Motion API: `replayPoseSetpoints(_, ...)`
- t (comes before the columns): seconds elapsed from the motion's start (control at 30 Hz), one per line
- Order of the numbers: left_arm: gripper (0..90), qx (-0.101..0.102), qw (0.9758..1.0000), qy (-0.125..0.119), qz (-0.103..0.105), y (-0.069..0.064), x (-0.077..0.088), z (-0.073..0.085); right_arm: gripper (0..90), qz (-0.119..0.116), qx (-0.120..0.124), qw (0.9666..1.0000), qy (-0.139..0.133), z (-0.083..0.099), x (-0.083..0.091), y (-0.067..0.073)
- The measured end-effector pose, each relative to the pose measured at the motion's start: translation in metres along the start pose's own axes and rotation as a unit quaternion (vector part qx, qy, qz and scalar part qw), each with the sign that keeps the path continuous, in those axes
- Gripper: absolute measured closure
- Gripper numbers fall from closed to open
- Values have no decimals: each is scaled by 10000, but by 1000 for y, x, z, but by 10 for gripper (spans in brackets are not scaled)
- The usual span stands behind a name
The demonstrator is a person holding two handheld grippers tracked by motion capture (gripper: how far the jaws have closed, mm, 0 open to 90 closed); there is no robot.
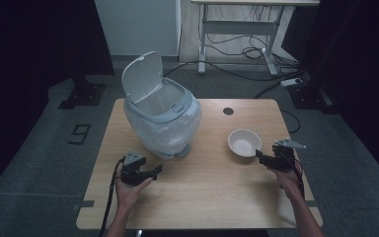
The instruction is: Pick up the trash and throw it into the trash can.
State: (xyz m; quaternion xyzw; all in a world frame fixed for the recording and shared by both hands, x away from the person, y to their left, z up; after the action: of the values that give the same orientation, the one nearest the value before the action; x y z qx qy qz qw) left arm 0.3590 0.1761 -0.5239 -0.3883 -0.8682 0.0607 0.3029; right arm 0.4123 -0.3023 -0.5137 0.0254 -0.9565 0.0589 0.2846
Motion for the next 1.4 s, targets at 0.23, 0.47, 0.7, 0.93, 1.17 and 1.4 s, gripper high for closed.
replayPoseSetpoints(0.23,218,-24,10000,42,-7,-1,-1,0,261,54,-116,9997,213,-8,-24,0)
replayPoseSetpoints(0.47,219,-20,10000,84,12,-1,-4,1,278,98,-165,9987,473,-6,-47,1)
replayPoseSetpoints(0.7,220,-12,9999,151,29,-1,-7,2,321,-21,-130,9972,736,2,-60,6)
replayPoseSetpoints(0.93,221,6,9998,197,81,-2,-7,2,426,-140,-83,9942,1064,14,-69,10)
replayPoseSetpoints(1.17,222,27,9998,179,47,0,-4,0,648,-373,-36,9924,1171,13,-60,7)
replayPoseSetpoints(1.4,226,51,9996,274,-24,1,-5,1,771,-574,-179,9938,937,9,-47,6)
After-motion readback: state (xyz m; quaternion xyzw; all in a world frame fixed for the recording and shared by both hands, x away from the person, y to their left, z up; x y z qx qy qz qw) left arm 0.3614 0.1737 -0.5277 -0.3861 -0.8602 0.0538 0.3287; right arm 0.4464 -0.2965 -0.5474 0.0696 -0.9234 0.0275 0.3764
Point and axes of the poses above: each handheld gripper's, and its own axes: x roughly backward along the jaws, z roughly out of its underside, y roughly to its left, the point moved 3 cm from there along -x, roughly forward along the jaws, and after that the axes turned 15 degrees about z, right-handed, at the moved point
